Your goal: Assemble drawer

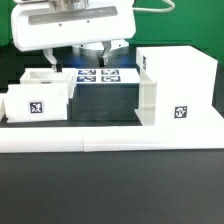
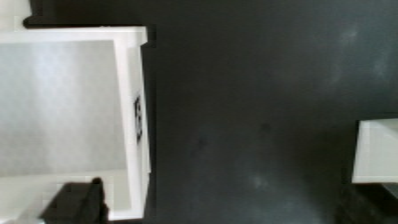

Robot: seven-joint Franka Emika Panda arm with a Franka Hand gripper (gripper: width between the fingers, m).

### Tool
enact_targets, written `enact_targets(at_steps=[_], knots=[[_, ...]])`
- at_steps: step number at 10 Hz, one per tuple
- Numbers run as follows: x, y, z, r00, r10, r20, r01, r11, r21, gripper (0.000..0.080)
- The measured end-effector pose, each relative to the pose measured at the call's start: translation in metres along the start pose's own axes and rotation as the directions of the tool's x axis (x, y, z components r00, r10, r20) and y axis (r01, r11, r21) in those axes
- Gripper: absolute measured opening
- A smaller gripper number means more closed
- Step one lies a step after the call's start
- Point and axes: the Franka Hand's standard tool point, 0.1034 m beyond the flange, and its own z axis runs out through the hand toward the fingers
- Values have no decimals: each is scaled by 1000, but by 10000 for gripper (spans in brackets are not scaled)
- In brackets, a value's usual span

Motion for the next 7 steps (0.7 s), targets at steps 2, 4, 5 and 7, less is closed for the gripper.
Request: enact_targets(at_steps=[2, 4, 5, 7], knots=[[-2, 5, 3, 999, -33, -1, 33, 999, -3, 649], [-9, 27, 14, 999, -42, 3, 42, 999, -14, 649], [-12, 30, 18, 999, -51, 9, 51, 999, -13, 649], [-17, 35, 28, 998, -57, 23, 57, 998, -13, 649]])
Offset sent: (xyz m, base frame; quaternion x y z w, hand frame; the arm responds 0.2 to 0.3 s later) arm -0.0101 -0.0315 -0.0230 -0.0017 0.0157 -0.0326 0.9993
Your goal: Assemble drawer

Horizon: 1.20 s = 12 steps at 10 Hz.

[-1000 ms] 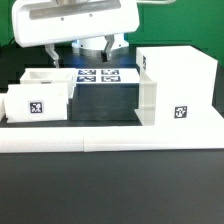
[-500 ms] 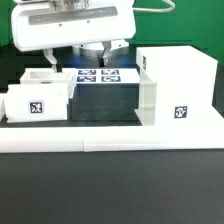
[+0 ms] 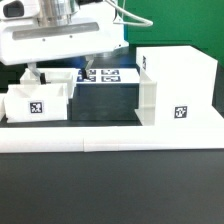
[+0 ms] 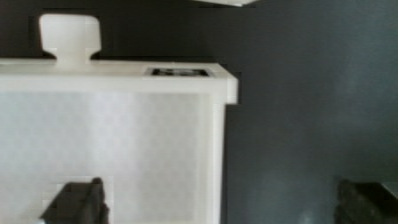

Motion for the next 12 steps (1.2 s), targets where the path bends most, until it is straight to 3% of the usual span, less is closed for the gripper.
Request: enact_targets(at_steps=[7, 10, 11, 12], knots=[[-3, 6, 36, 1000, -4, -10, 3, 999, -38, 649], [-4, 8, 42, 1000, -3, -18, 2, 999, -49, 649], [-3, 8, 42, 1000, -4, -22, 3, 999, -53, 619], [-3, 9, 42, 1000, -4, -23, 2, 999, -53, 471]])
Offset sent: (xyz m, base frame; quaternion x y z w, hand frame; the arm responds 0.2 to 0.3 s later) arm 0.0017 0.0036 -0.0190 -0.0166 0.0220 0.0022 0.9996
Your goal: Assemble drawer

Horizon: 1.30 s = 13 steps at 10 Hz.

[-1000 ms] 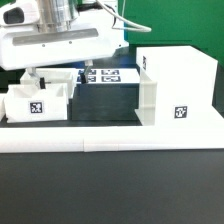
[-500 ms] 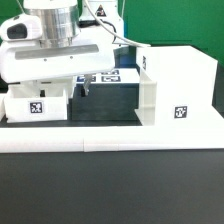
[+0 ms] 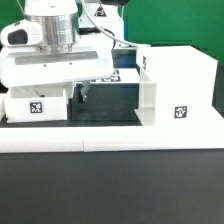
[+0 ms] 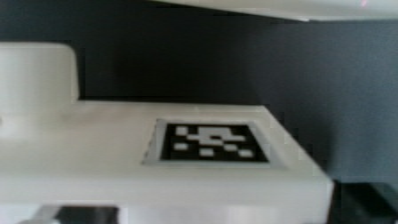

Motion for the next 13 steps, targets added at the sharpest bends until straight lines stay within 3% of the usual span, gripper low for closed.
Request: enact_targets(at_steps=[1, 3, 4, 5, 10, 13], knots=[[0, 0, 0, 1000, 0, 0, 0, 1000, 0, 471], [0, 0, 0, 1000, 0, 0, 0, 1000, 0, 185], [0, 0, 0, 1000, 0, 0, 0, 1000, 0, 185], [0, -1, 0, 1000, -2, 0, 2, 1000, 1, 47], [1, -2, -1, 1000, -3, 0, 3, 1000, 1, 40], [15, -24, -17, 999, -37, -16, 37, 999, 4, 41]])
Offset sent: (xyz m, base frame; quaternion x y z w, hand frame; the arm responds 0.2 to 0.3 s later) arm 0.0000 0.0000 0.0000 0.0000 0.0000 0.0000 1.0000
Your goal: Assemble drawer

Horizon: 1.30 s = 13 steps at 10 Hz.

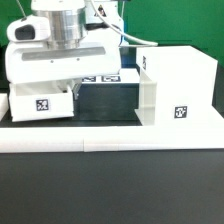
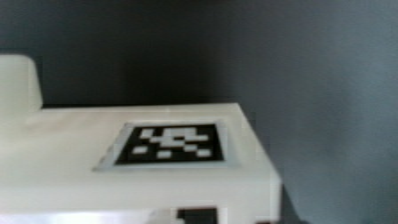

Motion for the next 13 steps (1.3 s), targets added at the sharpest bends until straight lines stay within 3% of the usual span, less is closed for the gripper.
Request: enact_targets(at_steps=[2, 5, 8, 13], knots=[[7, -4, -11, 1000, -26, 0, 26, 1000, 12, 41], [6, -2, -10, 1000, -26, 0, 26, 1000, 11, 41], [4, -2, -7, 966, -257, 13, 257, 966, 4, 41], [0, -9, 0, 730, -680, 67, 681, 733, 12, 41]])
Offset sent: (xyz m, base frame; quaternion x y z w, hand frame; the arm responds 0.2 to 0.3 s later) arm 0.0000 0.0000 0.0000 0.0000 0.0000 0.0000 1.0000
